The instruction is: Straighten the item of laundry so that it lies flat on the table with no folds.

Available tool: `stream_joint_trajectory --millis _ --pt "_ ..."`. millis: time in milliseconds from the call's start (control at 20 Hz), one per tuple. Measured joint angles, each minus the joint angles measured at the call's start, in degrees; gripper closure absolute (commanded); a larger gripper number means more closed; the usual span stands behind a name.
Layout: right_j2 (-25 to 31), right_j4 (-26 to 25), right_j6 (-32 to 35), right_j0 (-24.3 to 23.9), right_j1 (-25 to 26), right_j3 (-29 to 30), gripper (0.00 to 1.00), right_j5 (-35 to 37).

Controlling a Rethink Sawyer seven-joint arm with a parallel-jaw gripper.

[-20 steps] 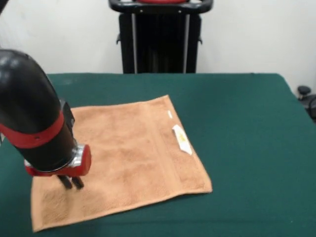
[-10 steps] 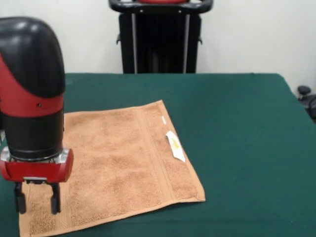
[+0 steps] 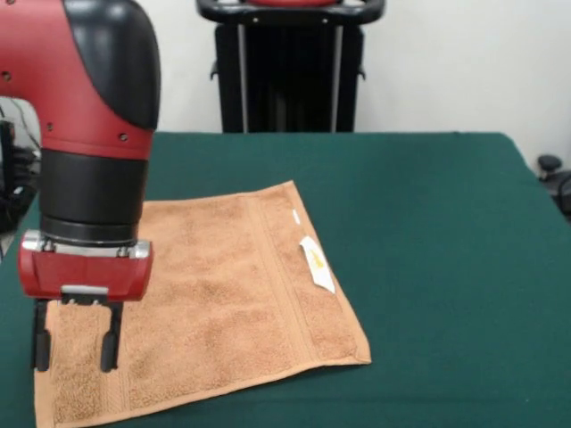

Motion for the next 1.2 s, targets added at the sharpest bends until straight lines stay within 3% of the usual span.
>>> stream_joint_trajectory --millis 600,650,1200 --pt "-2.5 1.0 0.0 2.0 -3.3 8.3 0.0 0.0" --pt "-3.4 1.1 0.0 2.4 -4.4 10.4 1.0 0.0" --pt "-4.7 3.3 0.0 3.8 -6.7 13.8 1.0 0.0"
